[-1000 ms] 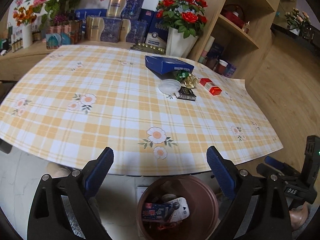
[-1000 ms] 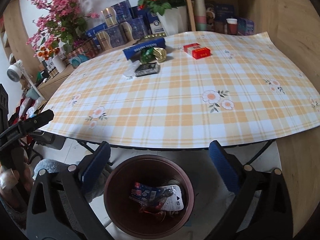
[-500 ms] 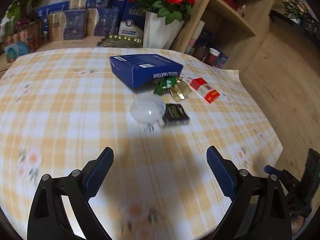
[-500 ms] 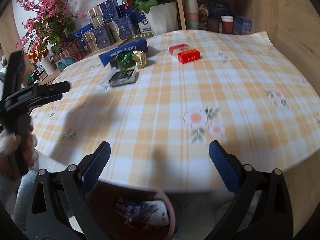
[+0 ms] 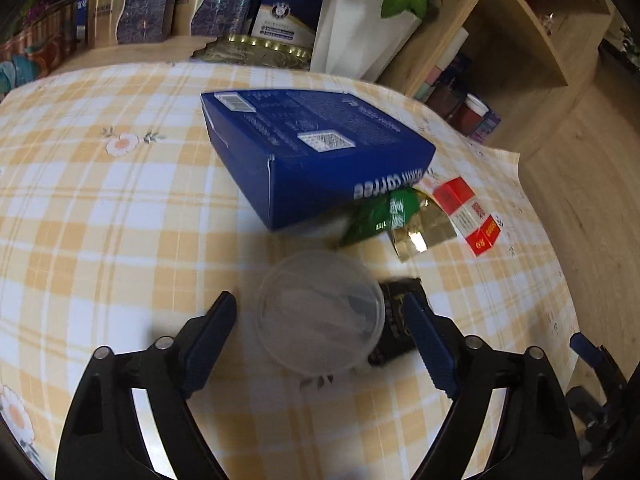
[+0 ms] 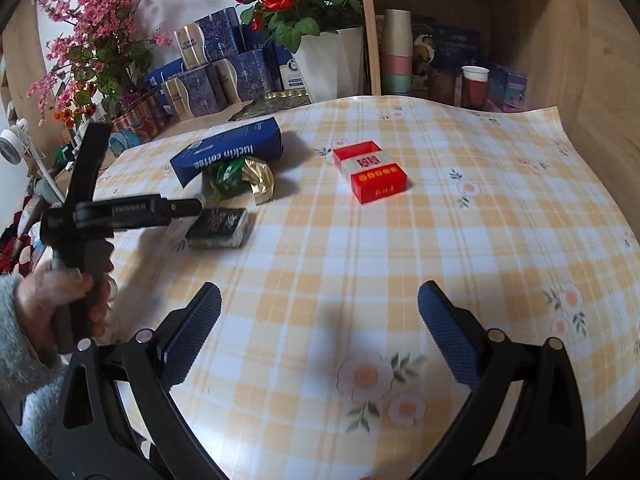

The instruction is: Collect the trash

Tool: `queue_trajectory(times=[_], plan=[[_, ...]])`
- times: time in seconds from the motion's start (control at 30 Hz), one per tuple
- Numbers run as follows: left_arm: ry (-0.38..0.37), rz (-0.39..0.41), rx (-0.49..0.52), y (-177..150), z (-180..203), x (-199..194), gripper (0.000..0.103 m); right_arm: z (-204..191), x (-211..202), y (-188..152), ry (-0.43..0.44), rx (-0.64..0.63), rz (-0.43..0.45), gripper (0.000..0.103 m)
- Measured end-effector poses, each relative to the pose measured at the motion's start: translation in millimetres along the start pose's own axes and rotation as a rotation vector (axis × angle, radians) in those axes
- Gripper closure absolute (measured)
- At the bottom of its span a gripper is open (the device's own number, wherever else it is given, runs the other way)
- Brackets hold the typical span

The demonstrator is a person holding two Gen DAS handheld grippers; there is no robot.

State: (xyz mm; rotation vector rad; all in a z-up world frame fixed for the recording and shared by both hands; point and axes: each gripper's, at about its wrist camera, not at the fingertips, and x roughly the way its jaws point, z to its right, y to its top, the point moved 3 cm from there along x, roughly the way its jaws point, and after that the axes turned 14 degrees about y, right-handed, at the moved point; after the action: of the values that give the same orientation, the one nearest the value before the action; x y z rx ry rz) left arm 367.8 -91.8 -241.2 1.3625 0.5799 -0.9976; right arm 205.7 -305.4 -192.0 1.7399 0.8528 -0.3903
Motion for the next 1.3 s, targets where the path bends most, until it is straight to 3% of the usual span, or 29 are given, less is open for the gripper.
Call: queue_trajectory(times=[0.07, 0.1, 0.2, 0.37, 0.63, 0.8, 0.87, 0.93, 0.97, 1.3], plan=[[0.009, 0.013, 0.016, 1, 1, 1, 0.03, 7, 5, 10, -0.008, -0.003, 0.01, 0.006], [0.017, 0.023, 0.026, 0, 0, 1, 0.039, 9, 6, 14, -0.012, -0.007, 0.015, 0.006], [-0.001, 0.069, 0.028, -5, -2, -2, 0.039, 19, 15, 31, -0.034, -0.034, 0.045, 0.006], [-0.017, 0.124, -0.064, -7, -17, -13, 0.039, 42, 47, 65, -0.074, -0.046, 0.059, 0.006], [0.007, 0.185, -0.085, -10, -18, -23, 0.039, 81, 136, 103, -0.17, -0.055, -0.078, 0.006], [0.005, 0.193, -0.08, -10, -17, -23, 0.039, 89, 158, 104, -0.191, -0.049, -0.172, 0.007], [0.005, 0.193, -0.081, -10, -18, -23, 0.039, 89, 160, 101, -0.179, -0.047, -0.186, 0.016], [0.012, 0.193, -0.082, -10, -17, -23, 0.039, 88, 159, 99, -0.151, -0.044, -0.179, 0.035], [0.014, 0.192, -0.081, -10, -17, -23, 0.039, 85, 157, 97, -0.153, -0.054, -0.171, 0.038], [0.032, 0.216, -0.089, -11, -18, -27, 0.039, 37, 129, 86, -0.207, -0.277, 0.009, 0.042]])
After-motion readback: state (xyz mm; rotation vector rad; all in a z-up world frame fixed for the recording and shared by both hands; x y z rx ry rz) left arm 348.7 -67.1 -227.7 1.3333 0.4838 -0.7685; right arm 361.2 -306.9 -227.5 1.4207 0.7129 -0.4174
